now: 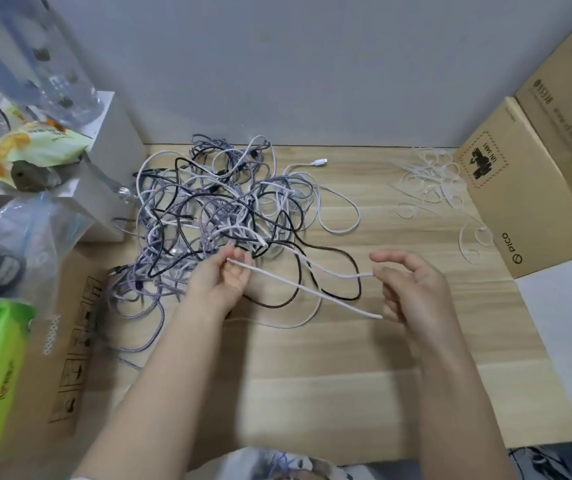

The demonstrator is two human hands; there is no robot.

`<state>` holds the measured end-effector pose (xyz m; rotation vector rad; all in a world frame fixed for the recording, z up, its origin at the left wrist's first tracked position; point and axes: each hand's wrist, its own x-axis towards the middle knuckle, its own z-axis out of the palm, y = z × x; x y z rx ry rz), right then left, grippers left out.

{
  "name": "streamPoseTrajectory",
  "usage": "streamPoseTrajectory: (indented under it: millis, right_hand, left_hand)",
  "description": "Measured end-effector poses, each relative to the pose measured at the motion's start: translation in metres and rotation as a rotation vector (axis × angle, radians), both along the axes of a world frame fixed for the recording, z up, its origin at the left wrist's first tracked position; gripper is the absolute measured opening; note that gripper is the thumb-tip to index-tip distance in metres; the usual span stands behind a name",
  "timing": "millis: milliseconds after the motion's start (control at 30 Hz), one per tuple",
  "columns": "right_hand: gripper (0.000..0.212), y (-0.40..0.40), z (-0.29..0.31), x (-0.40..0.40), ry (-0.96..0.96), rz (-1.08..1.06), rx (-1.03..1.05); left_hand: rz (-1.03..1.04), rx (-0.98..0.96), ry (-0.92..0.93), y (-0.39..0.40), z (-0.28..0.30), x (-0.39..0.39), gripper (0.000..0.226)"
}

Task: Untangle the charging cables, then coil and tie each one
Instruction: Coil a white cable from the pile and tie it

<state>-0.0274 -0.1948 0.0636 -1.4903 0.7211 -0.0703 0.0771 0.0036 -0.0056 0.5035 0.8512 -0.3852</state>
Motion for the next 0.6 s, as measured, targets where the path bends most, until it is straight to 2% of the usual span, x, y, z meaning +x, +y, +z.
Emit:
streamPoseTrajectory:
  millis: [133, 333, 467, 533, 600]
  right_hand:
    - [0.021, 0.001, 0.007, 0.000, -0.001, 0.048, -0.091]
    - [0.025, 0.022, 0.013, 0.013, -0.209, 0.034, -0.376]
    - [0.009, 0.049, 0.008, 0.018, -0.229, 0.236, -0.376]
    - [0.031, 0.055, 0.005, 0.014, -0.160, 0.333, -0.432]
    - [0.049, 0.054, 0.006, 0.010, -0.056, 0.444, -0.586]
  left_hand:
    - [-0.101, 0.042, -0.134, 0.009, 0.010, 0.009, 0.023]
    - [-0.449, 0.100, -0.206, -0.016, 0.037, -0.032, 0.021]
    - [-0.647, -0.067, -0.199, -0.039, 0.043, -0.060, 0.029]
    - [-0.653, -0.172, -0.175, -0.042, 0.044, -0.057, 0.034]
    - [-0.635, -0.200, -0.161, -0.043, 0.046, -0.051, 0.037]
